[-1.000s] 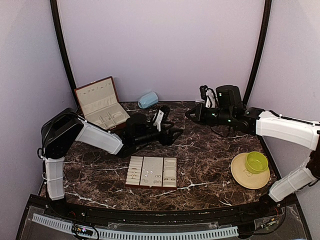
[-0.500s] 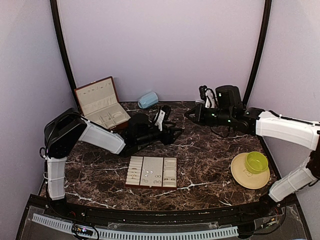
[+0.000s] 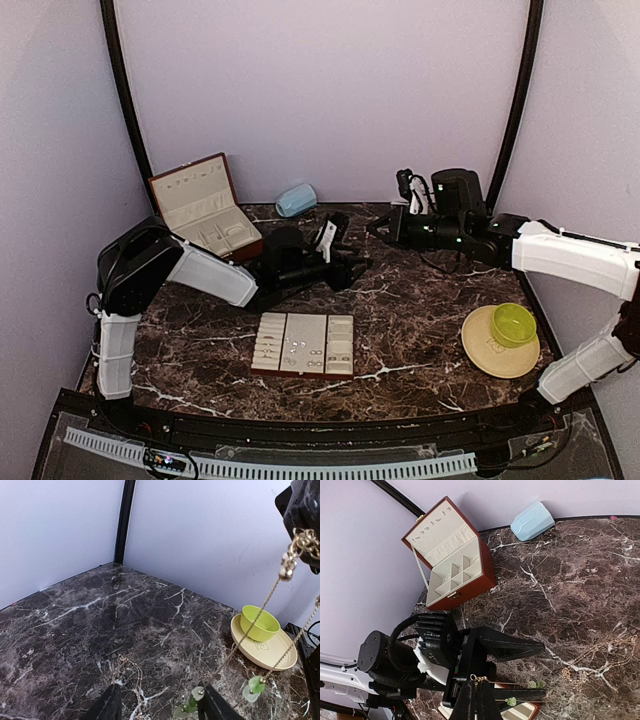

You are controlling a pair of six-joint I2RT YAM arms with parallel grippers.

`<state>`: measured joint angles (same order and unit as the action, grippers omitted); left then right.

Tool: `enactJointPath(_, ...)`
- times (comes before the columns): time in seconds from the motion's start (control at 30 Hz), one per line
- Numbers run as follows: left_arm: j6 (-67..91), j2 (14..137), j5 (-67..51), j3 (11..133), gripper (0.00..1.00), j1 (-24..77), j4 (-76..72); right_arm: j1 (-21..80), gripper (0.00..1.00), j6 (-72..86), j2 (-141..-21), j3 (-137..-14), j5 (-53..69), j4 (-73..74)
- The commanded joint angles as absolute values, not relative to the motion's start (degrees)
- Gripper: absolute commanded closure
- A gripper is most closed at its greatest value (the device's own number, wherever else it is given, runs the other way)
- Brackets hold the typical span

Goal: Organize the mixed jewelry
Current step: Pass from the right arm to the left

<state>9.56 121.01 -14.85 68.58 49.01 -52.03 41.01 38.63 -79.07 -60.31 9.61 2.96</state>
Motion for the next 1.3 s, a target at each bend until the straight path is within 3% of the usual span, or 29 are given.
enactJointPath(0.0,9.0,121.8,-16.9,70.8,0.48,49.1,-52.5,41.9,1.00,38.7,-78.4,-62.3,10.9,0.8)
enactJointPath(0.57,10.4,121.1,-18.2,68.0,0.87,49.1,-58.0,42.0,1.00,38.8,-77.7,-61.9,6.6,2.7)
enactJointPath(1.0,8.1,112.3,-5.2,58.5,0.95,49.1,-60.5,42.0,1.00,36.7,-80.4,-61.2,5.6,3.3)
enactJointPath(1.27,5.7,104.1,2.3,55.3,0.95,49.0,-53.6,42.6,1.00,34.4,-83.8,-60.3,10.1,0.3)
